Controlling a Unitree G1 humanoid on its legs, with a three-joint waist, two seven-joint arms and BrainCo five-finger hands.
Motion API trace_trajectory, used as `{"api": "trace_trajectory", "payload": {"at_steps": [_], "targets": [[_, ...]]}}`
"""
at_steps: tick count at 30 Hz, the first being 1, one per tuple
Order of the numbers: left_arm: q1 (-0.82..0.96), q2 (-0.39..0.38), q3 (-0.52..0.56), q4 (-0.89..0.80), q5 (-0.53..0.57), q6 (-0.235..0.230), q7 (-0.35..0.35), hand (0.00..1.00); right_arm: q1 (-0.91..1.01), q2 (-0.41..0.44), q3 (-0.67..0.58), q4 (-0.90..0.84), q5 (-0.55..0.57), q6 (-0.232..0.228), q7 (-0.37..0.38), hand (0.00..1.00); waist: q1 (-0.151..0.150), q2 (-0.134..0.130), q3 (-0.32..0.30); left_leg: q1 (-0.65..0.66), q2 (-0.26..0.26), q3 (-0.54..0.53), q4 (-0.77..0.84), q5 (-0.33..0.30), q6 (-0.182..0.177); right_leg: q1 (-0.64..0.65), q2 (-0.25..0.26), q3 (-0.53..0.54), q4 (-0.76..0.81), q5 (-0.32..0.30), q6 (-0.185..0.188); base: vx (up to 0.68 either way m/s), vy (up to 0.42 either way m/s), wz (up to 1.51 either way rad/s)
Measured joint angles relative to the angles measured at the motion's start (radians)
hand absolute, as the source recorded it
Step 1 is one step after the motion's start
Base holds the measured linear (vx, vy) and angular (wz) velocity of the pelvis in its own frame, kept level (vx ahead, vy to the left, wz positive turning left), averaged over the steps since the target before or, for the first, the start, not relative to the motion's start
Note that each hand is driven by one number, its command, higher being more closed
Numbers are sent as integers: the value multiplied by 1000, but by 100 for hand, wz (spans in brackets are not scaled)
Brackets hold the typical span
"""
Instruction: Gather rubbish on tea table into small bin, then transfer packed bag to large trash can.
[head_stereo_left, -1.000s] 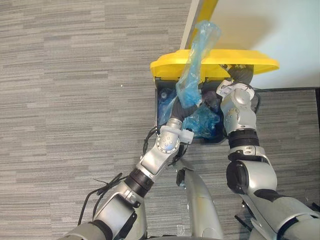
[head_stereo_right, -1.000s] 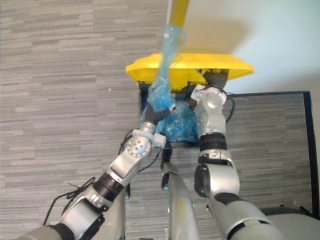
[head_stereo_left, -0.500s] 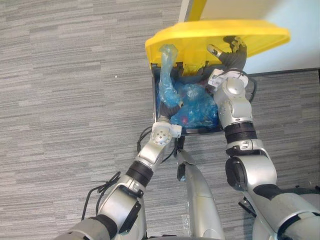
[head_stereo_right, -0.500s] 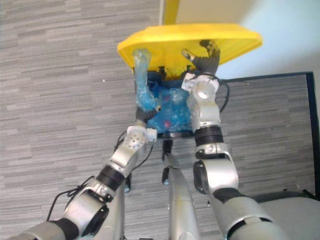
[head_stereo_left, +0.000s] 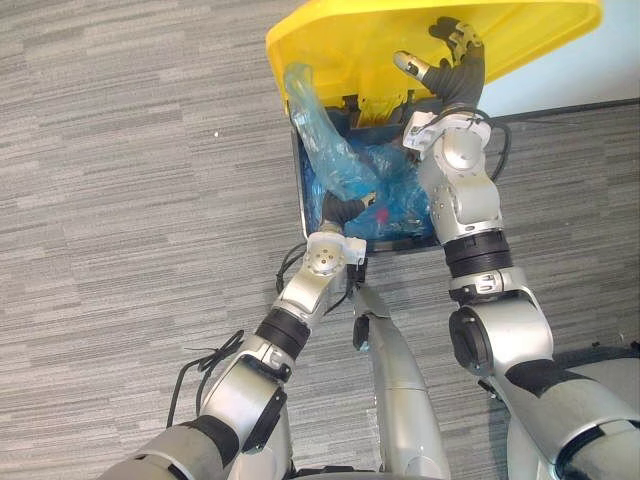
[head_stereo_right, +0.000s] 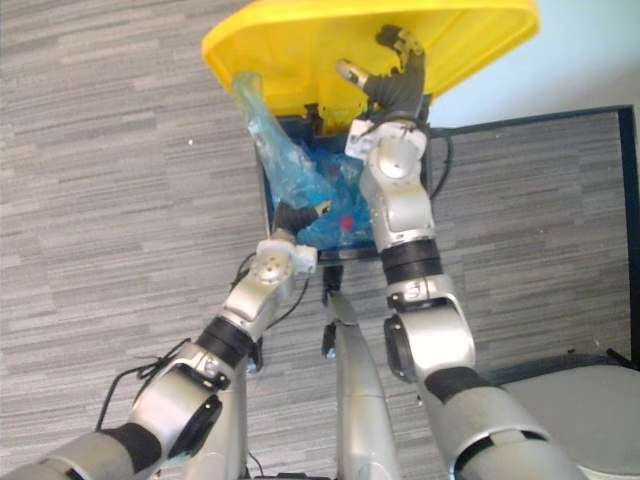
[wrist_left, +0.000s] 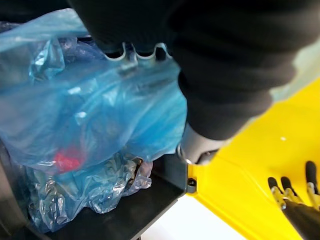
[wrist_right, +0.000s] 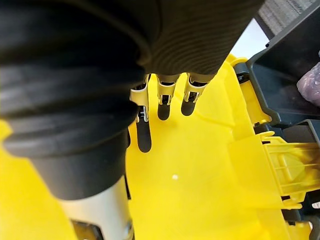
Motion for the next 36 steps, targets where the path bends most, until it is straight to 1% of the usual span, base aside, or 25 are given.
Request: {"api": "trace_trajectory", "payload": {"at_steps": [3, 6, 8, 11, 13, 16, 18, 19, 21, 22, 23, 24, 25, 26, 27, 28, 29, 30, 31, 32, 33, 34, 35, 36], "targets": [[29, 1, 0, -9, -2, 0, 0, 0, 19, 5, 0, 0, -4, 0, 7, 0, 3, 0, 0, 20, -2, 0, -4, 0, 0, 21, -1, 0, 0, -1, 1, -5, 0, 1], [99, 11, 0, -85, -2, 0, -9, 0, 74, 19, 0, -1, -44, 1, 25, 0, 8, 0, 0, 64, -3, 0, -12, 0, 0, 57, -1, 0, 0, -6, 2, 0, 0, 0], [159, 27, -1, -156, -3, -1, -26, 0, 150, 33, -5, -3, -78, 3, 36, 0, 12, 1, -1, 115, -11, -2, -32, 2, 1, 106, -8, -4, 5, -18, 1, -4, -1, 8], [212, 40, 0, -219, -3, -4, -41, 0, 237, 41, -6, -8, -85, 7, 47, 0, 16, 2, -4, 168, -16, -12, -47, 2, 3, 154, -16, -10, 15, -37, 4, -15, -18, 15], [255, 47, -1, -256, -2, -8, -50, 0, 307, 47, -21, -35, -110, 13, 56, 0, 25, 2, -5, 205, -20, -22, -62, 2, 4, 187, -19, -17, 19, -49, 3, 2, -20, 17], [388, 82, 3, -306, -2, -14, -85, 0, 457, 58, -26, -64, -120, 19, 70, 0, 34, 2, -14, 289, -37, -31, -103, 14, 2, 248, -41, -39, 53, -89, 2, 32, -14, 22], [459, 85, 36, -307, -3, -14, -110, 0, 532, 71, -26, -78, -148, 24, 84, 0, 35, 3, -17, 336, -45, -38, -117, 17, 0, 284, -46, -46, 67, -107, 0, 50, -2, 11], [507, 85, 69, -308, -3, -15, -118, 0, 582, 85, -27, -89, -158, 23, 91, 0, 35, 2, -23, 364, -46, -37, -124, 17, 0, 301, -49, -47, 75, -115, 2, 68, 6, 3], [623, 83, 155, -292, -3, -14, -135, 0, 702, 113, -20, -94, -196, 23, 111, 0, 40, 3, -38, 427, -47, -19, -144, 17, 1, 351, -51, -36, 81, -123, 10, 33, 11, -10], [643, 83, 172, -282, -3, -14, -136, 0, 729, 120, -17, -95, -198, 22, 115, 0, 39, 3, -39, 443, -47, -16, -148, 17, 2, 362, -53, -33, 84, -126, 14, -47, 8, -13], [684, 81, 221, -234, 0, -9, -144, 0, 809, 131, -2, -104, -221, 22, 131, 0, 38, 0, -66, 461, -55, -9, -156, 20, 7, 365, -65, -26, 99, -125, 22, -46, -10, -12], [713, 69, 284, -175, 0, 0, -152, 0, 885, 134, 9, -105, -239, 22, 149, 0, 38, 0, -86, 498, -55, 3, -200, 45, 30, 378, -72, -16, 84, -81, 87, -46, -10, -17], [722, 64, 306, -157, 1, 1, -153, 0, 906, 139, 10, -105, -240, 22, 154, 0, 40, 6, -92, 514, -44, 20, -224, 57, 30, 382, -67, -13, 89, -68, 99, -118, -16, -22], [758, 57, 365, -112, 21, 9, -151, 0, 976, 165, 11, -105, -258, 23, 166, 0, 29, 7, -102, 565, -41, 32, -298, 102, 28, 369, -88, -22, 273, -132, 78, -106, -10, -9], [794, 55, 400, -68, 40, 20, -150, 0, 1061, 178, 22, -102, -277, 20, 179, 0, 24, 3, -130, 625, -34, 33, -384, 146, 15, 359, -111, -21, 502, -216, 48, -110, -42, -4], [813, 54, 419, -40, 52, 27, -149, 0, 1104, 189, 22, -93, -289, 15, 184, 0, 28, 3, -159, 638, -22, 33, -427, 170, 7, 361, -116, -14, 595, -252, 41, -1, -64, -4], [834, 56, 442, -8, 70, 31, -148, 0, 1143, 205, 21, -68, -314, 7, 189, 0, 28, 4, -192, 646, -10, 38, -473, 196, -6, 374, -121, 3, 653, -276, 45, 7, -95, -11], [842, 56, 459, 17, 82, 33, -148, 0, 1165, 213, 21, -47, -319, 1, 192, 0, 26, -3, -211, 653, -4, 40, -499, 214, -14, 398, -130, 14, 667, -291, 51, 45, -161, -12], [852, 57, 482, 56, 98, 42, -145, 0, 1206, 222, 18, 8, -350, -9, 193, 0, 23, -30, -235, 667, 2, 43, -531, 237, -30, 465, -161, 28, 638, -281, 56, 59, -255, -27], [844, 54, 493, 99, 121, 50, -132, 0, 1217, 223, -17, 92, -358, -14, 193, 0, 32, -47, -251, 663, 11, 52, -536, 247, -45, 519, -147, 15, 545, -332, 103, 40, -256, -37], [840, 48, 498, 125, 129, 51, -127, 0, 1217, 229, -45, 128, -359, -13, 192, 0, 34, -33, -258, 665, 27, 60, -558, 255, -38, 531, -128, 7, 504, -331, 104, -15, -204, -62], [836, 29, 502, 166, 136, 55, -125, 0, 1225, 228, -98, 186, -359, -12, 176, 0, 34, -19, -271, 685, 31, 65, -624, 279, -1, 562, -96, -2, 407, -335, 97, -48, -85, -76], [825, 30, 493, 204, 149, 64, -125, 0, 1230, 220, -143, 242, -355, -10, 163, 0, 32, -9, -289, 701, 27, 107, -680, 317, 28, 601, -66, 2, 270, -340, 90, -50, -27, -80], [823, 29, 503, 213, 156, 64, -123, 0, 1225, 218, -155, 253, -352, -10, 157, 0, 32, -12, -297, 703, 29, 138, -693, 335, 30, 610, -59, 3, 221, -344, 83, -44, -24, -87]]}}
